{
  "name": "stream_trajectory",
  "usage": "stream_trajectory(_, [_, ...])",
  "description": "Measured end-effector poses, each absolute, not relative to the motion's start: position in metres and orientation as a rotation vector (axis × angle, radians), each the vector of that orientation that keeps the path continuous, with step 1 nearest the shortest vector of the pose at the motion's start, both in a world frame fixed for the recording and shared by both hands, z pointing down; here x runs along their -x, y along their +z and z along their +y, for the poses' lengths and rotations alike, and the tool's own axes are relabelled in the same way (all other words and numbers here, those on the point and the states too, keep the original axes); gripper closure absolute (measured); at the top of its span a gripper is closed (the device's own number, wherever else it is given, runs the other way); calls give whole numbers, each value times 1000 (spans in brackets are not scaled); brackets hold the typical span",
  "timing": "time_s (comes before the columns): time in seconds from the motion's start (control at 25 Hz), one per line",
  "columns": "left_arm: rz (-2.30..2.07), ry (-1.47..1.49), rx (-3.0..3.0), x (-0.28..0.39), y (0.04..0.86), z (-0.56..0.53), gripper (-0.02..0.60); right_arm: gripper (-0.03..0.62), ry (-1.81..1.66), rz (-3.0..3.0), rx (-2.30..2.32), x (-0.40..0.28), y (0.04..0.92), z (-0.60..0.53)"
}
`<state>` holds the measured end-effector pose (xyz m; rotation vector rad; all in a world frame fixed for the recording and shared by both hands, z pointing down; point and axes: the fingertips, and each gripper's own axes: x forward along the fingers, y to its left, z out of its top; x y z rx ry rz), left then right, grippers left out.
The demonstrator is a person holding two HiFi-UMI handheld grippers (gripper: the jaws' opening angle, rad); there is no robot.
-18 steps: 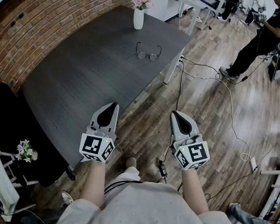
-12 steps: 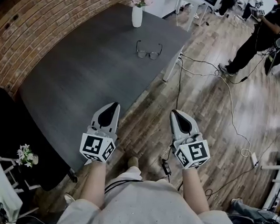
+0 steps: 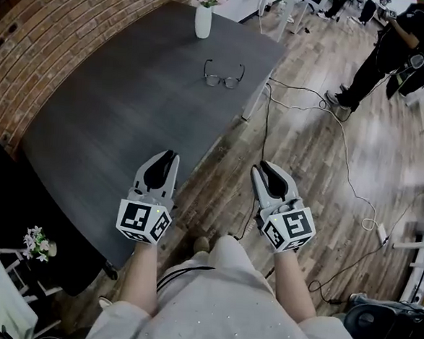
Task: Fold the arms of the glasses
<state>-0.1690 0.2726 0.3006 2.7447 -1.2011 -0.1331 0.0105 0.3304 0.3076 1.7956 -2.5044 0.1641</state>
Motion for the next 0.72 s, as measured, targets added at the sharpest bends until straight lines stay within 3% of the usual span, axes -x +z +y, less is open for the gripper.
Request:
stream_trajectory(0.16, [-1179, -108, -2746, 166, 305, 266, 508, 510, 184, -2496, -1795, -13, 312, 322])
stream_trajectory(0.72, [-1241, -64, -2687, 153, 319, 166, 508, 500, 233, -2507, -1763, -47, 323, 211])
